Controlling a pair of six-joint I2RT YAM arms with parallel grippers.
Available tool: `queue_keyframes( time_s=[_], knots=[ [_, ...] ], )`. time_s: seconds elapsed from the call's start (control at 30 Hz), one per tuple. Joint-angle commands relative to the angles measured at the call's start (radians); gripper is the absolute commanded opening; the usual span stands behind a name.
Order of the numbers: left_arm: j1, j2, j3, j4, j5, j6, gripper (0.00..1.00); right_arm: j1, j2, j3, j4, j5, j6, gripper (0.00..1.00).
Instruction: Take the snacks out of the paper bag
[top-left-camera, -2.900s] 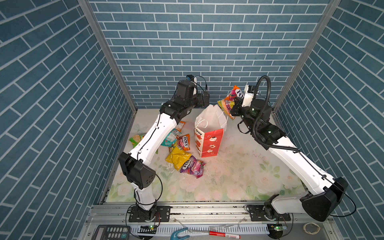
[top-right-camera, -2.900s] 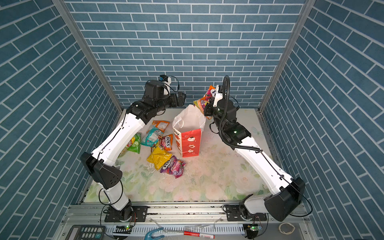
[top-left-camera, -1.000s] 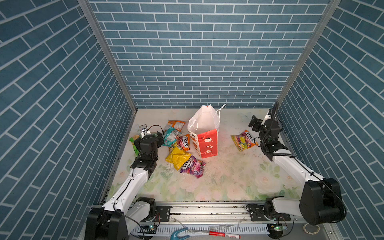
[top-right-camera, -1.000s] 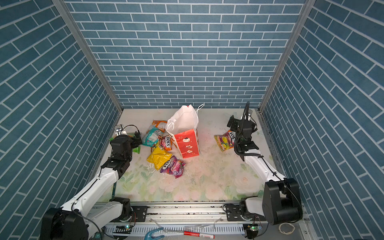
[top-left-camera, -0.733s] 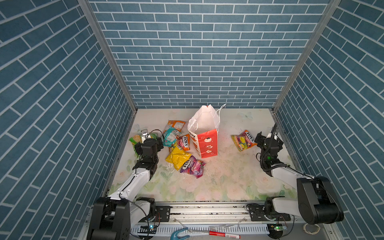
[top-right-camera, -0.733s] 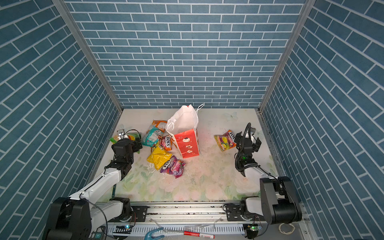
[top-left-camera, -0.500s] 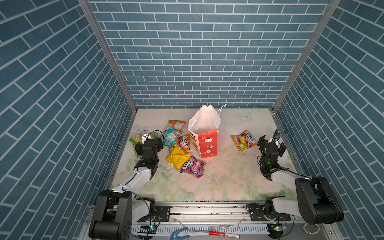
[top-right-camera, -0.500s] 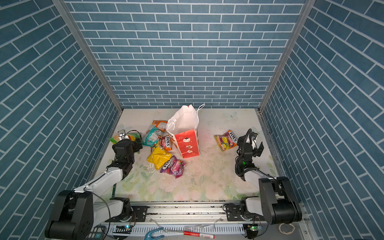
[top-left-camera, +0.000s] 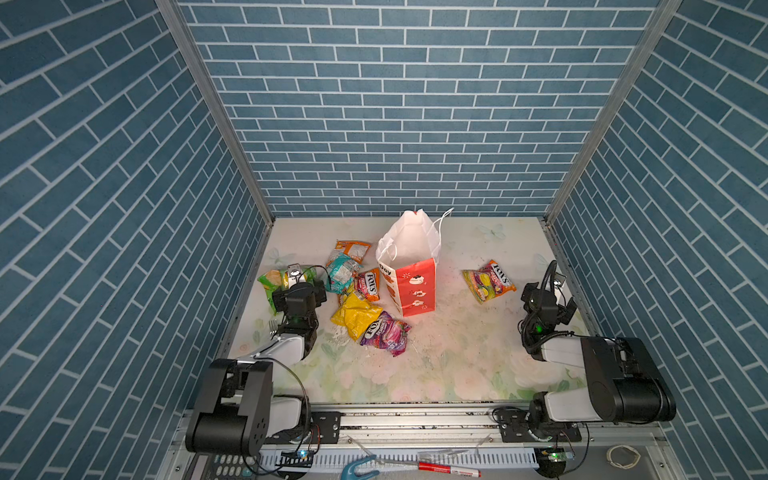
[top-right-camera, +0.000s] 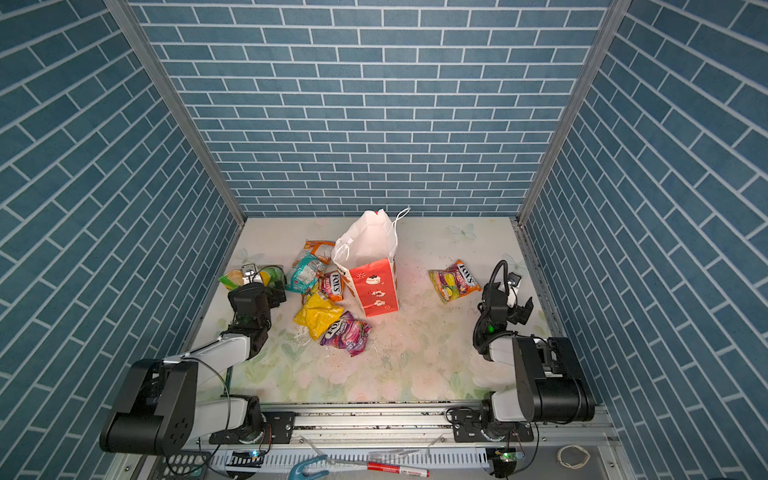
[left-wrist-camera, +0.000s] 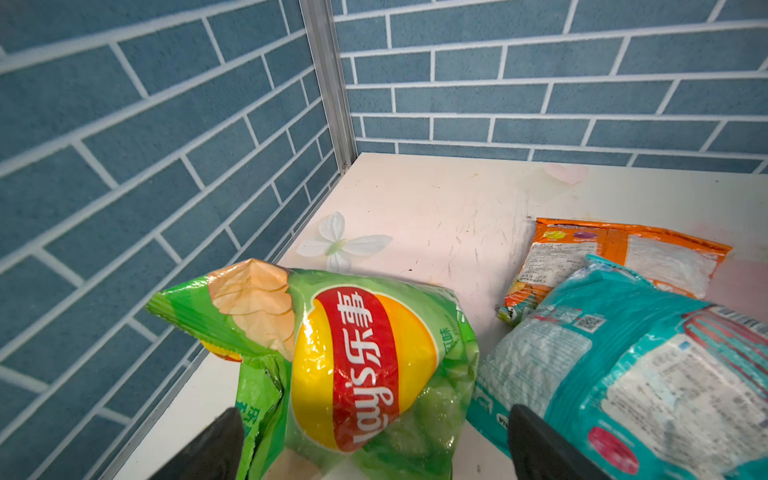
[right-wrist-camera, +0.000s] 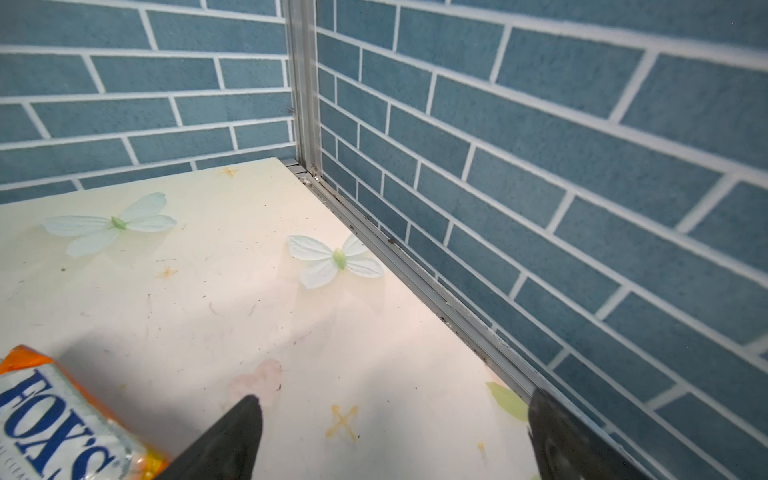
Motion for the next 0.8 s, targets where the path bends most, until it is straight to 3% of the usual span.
queue_keyframes(
  time_s=[0.0,0.23,0.53,0.77],
  knots=[
    [0.007,0.031,-0.025,0.159,0.009,0.046,1.0,-0.031,-0.013,0.004,-0.018,-0.027,0.071,0.99],
    [0.009,0.136,0.007,0.192,-0.023,0.041,1.0,-0.059,-0.018,0.003,-0.033,-0.067,0.094,0.99],
    [0.009,0.159,0.094,0.041,-0.014,0.034,1.0,-0.068,0.002,0.021,-0.024,-0.202,0.033,0.99],
    [0.006,0.179,0.13,-0.001,0.012,0.052,1.0,-0.068,0.073,0.087,-0.067,-0.442,-0.061,0.99]
  ],
)
